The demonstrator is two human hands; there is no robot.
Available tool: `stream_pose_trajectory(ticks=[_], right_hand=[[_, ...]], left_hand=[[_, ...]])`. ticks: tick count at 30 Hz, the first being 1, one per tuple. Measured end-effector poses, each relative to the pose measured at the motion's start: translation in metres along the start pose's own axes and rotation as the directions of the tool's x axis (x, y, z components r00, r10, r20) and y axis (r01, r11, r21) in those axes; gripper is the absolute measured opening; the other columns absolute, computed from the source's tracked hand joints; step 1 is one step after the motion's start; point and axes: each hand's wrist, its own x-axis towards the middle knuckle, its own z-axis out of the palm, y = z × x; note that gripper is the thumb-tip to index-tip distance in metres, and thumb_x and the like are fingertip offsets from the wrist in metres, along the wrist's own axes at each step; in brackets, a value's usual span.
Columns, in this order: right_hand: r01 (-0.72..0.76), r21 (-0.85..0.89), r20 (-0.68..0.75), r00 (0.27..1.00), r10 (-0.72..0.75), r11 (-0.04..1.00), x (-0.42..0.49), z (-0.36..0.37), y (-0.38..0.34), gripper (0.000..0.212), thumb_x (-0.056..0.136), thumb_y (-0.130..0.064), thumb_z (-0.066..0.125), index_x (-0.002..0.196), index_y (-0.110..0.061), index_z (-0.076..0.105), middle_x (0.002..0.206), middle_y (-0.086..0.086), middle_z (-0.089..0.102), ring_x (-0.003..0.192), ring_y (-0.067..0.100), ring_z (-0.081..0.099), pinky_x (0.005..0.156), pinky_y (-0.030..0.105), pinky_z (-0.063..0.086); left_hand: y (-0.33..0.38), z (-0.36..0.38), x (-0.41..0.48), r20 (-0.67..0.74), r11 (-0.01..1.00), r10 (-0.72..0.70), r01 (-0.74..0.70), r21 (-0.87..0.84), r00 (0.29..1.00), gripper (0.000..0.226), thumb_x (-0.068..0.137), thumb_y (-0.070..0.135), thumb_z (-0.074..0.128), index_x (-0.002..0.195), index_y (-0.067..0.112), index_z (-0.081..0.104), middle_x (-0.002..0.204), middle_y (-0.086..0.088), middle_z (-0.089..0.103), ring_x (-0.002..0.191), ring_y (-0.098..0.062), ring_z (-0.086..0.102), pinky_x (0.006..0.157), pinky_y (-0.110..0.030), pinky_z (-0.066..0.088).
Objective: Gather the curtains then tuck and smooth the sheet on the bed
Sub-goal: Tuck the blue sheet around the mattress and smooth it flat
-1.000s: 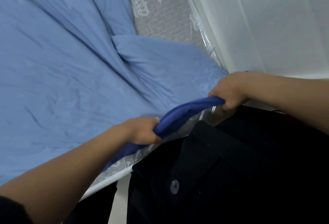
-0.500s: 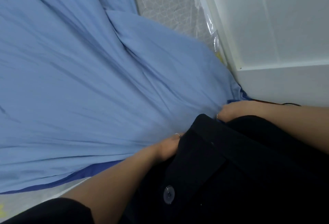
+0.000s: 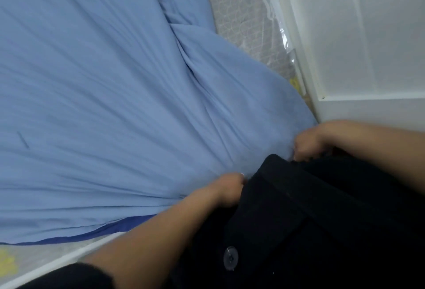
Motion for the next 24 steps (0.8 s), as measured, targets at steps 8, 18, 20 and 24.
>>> stream_pose_trajectory(ticks=[8,18,20,24], right_hand=[[0.395,0.280,-0.891,0.446,0.083,0.875,-0.034,-0.137,-0.040,0.032,0.090,-0.029,0.054,0.117,-0.017,0.064,0.124,0.009,0.064,0.113,0.031,0.060,0.093,0.037,0.050],[0.526,0.394,-0.773,0.633,-0.038,0.754,-0.006,-0.106,-0.098,0.049,0.080,-0.032,0.074,0.124,-0.013,0.061,0.120,0.010,0.065,0.107,0.033,0.063,0.078,0.030,0.043],[0.540,0.470,-0.716,0.696,-0.056,0.699,-0.006,-0.099,-0.093,0.051,0.080,-0.041,0.072,0.123,-0.016,0.060,0.117,0.008,0.064,0.098,0.029,0.062,0.078,0.031,0.045],[0.452,0.519,-0.615,0.787,-0.050,0.725,-0.008,-0.100,-0.064,0.033,0.079,-0.031,0.063,0.106,-0.014,0.056,0.105,0.007,0.061,0.084,0.024,0.059,0.069,0.033,0.045]], left_hand=[[-0.029,-0.119,-0.007,-0.739,0.961,0.259,-0.092,0.260,0.622,0.021,0.088,0.010,0.055,0.102,0.014,0.070,0.106,-0.011,0.067,0.100,-0.032,0.065,0.085,-0.039,0.053],[0.036,-0.250,0.029,-0.565,0.846,0.430,-0.096,0.524,0.704,0.069,0.084,-0.011,0.043,0.148,0.014,0.044,0.134,-0.016,0.048,0.115,-0.034,0.056,0.099,-0.031,0.040],[0.047,-0.266,0.042,-0.480,0.803,0.322,0.033,0.595,0.816,0.070,0.092,-0.003,0.045,0.155,0.023,0.031,0.141,-0.015,0.043,0.122,-0.035,0.053,0.106,-0.039,0.042],[0.064,-0.274,0.060,-0.474,0.793,0.095,0.221,0.568,0.876,0.056,0.090,0.011,0.045,0.136,0.040,0.037,0.118,-0.020,0.061,0.093,-0.036,0.063,0.079,-0.045,0.055]])
